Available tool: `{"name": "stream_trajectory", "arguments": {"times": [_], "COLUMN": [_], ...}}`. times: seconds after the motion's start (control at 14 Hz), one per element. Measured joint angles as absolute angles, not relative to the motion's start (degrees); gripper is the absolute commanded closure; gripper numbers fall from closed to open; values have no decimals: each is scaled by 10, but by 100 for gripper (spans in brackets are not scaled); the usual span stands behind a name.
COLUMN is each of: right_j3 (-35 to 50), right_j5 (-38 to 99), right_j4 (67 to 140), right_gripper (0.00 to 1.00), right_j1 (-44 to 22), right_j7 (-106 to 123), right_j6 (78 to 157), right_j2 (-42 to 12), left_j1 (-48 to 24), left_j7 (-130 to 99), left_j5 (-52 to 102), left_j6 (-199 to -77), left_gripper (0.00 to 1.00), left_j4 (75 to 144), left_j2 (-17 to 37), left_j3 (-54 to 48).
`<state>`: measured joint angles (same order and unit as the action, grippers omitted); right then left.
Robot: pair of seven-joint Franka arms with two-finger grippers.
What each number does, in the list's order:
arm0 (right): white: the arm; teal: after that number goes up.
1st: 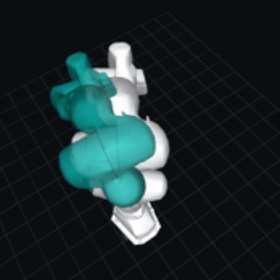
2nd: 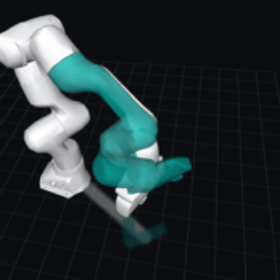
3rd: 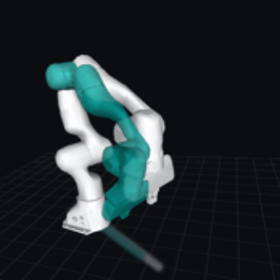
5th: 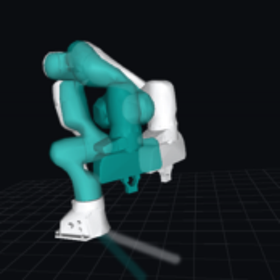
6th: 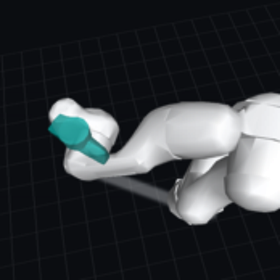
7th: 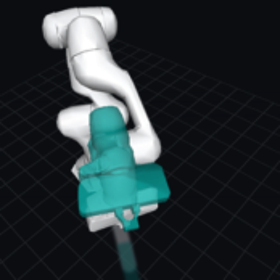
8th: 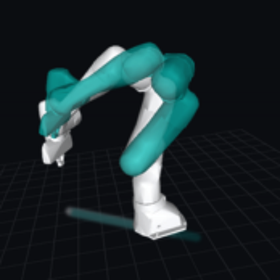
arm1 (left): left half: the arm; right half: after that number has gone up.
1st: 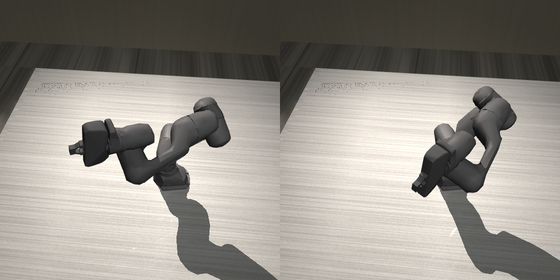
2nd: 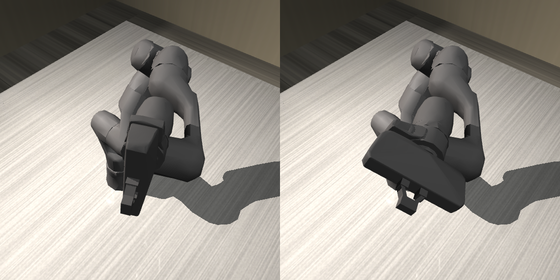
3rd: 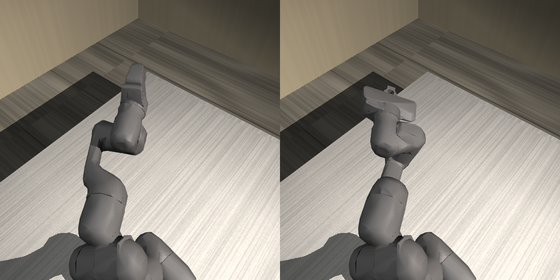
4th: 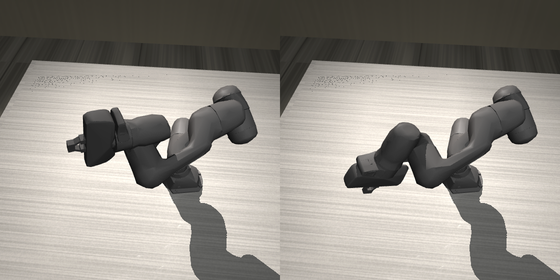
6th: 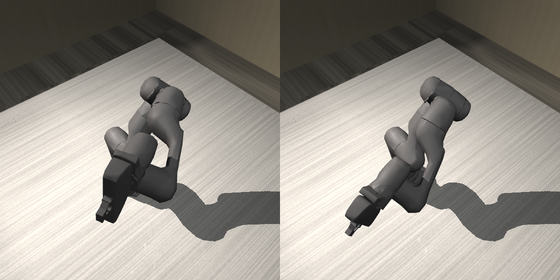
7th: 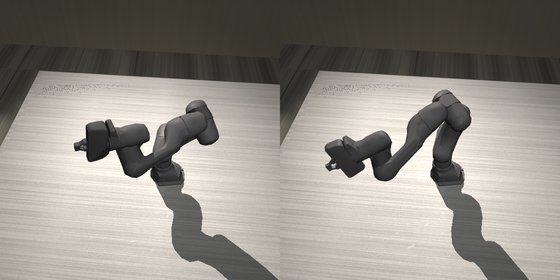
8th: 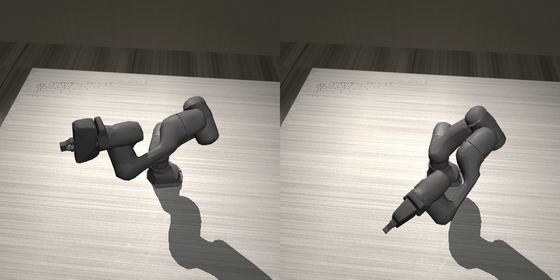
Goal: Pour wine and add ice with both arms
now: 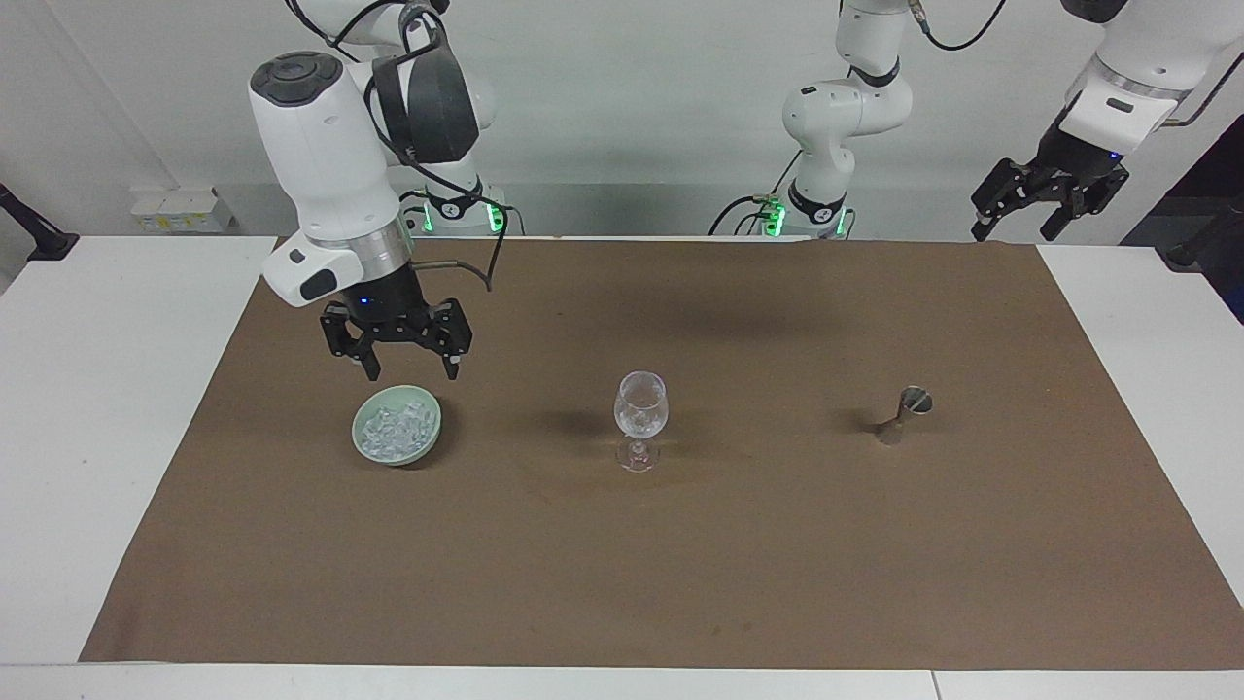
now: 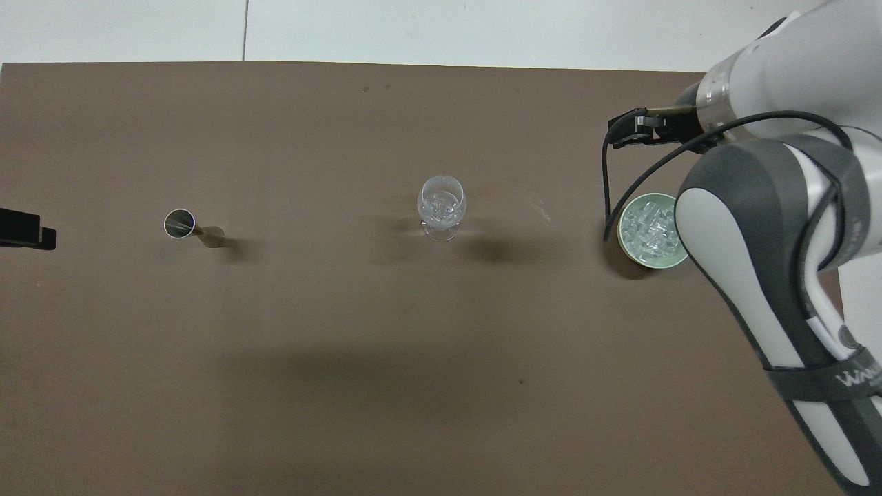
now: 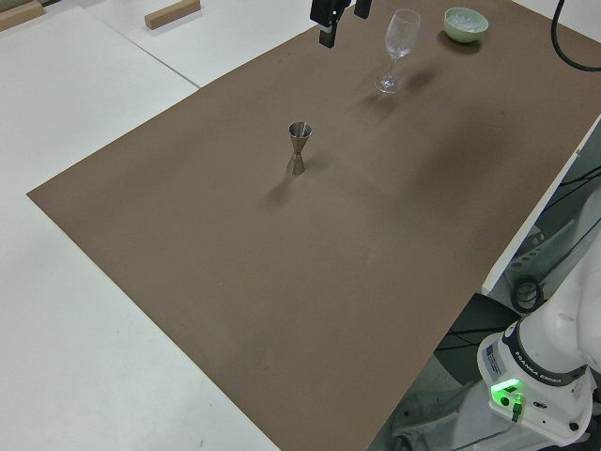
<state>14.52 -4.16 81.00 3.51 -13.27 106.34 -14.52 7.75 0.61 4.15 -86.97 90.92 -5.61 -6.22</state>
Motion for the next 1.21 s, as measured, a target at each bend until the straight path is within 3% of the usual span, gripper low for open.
{"name": "stream_trajectory", "arguments": {"times": [0.78,1.21], "right_j3": [75,62], "right_j5": [-42,-41], "right_j4": [819,906], "right_gripper": [0,0], "right_j1": [37,25], "right_j7": [-113,-109], "right_j6": [987,1018], "right_j2": [-102,-50], "left_j1": [78,78], "left_j7": [6,6], "left_j5": [42,42], "left_j6": [-870,-870], "left_gripper": [0,0], "left_j4": [909,909], "left_j2": [-56,-56], "left_j3": [-62,-62]}}
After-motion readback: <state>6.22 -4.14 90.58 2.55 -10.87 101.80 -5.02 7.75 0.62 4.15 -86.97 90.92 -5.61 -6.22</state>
